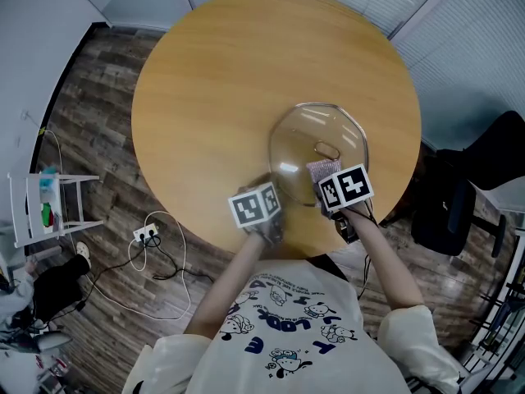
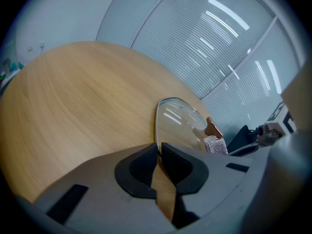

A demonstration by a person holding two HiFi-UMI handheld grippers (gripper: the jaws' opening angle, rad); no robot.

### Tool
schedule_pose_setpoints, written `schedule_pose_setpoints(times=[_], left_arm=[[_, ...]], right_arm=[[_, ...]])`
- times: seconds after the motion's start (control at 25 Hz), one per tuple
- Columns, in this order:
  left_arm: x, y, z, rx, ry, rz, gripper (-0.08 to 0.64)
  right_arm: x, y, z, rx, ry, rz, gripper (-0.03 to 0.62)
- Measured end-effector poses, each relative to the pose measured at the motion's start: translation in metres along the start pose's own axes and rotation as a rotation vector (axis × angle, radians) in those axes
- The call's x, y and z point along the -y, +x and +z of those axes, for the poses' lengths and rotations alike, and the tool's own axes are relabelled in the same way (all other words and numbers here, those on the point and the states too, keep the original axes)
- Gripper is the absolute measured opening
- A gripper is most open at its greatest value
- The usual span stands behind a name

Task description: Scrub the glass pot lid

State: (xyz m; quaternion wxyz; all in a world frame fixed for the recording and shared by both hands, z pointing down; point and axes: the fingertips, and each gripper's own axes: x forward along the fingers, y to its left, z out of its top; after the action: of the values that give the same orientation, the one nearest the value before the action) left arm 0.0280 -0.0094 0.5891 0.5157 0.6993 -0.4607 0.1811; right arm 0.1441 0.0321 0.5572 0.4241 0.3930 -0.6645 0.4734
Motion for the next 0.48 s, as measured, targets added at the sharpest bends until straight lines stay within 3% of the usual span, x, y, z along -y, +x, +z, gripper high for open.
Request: schedule_pose_setpoints(times=[0.48], left_arm=[[0.000,0.001,-0.001,-0.001,0.003,-0.003,0.037]], right_arm=[[-0.017,0.008,0.006,0.007,-0.003,0.027,0.044]])
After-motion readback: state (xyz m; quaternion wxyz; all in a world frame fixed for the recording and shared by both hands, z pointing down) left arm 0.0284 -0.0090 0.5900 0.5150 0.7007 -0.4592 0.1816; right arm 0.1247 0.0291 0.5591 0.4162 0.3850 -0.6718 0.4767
